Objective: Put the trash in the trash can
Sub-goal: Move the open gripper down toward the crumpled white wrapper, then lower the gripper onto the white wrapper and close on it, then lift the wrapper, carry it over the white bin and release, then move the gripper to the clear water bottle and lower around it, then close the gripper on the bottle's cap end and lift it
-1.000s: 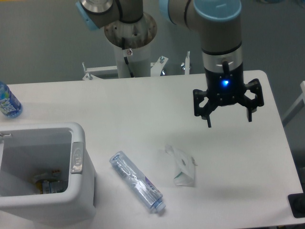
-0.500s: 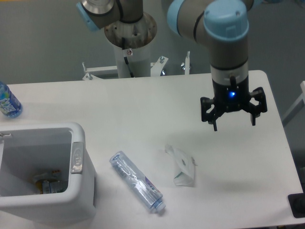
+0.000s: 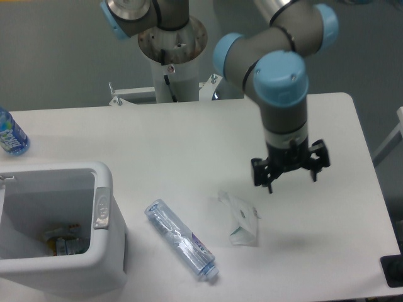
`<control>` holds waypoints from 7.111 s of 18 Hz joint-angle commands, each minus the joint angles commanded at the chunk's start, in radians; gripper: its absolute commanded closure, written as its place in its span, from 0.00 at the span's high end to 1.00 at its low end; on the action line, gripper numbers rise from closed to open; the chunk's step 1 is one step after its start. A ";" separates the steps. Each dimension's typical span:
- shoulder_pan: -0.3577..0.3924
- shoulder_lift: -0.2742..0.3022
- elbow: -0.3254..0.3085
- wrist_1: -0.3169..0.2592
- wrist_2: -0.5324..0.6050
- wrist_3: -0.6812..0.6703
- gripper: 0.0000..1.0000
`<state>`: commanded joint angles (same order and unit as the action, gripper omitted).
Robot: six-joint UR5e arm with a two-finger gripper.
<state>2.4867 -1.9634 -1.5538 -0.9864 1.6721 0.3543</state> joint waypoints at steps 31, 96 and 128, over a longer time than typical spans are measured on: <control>-0.012 -0.037 0.044 0.103 -0.124 -0.006 0.00; -0.179 -0.291 0.132 0.144 -0.201 -0.512 1.00; -0.206 -0.311 0.124 0.152 -0.137 -0.506 0.63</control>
<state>2.2810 -2.2749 -1.4297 -0.8345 1.5355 -0.1519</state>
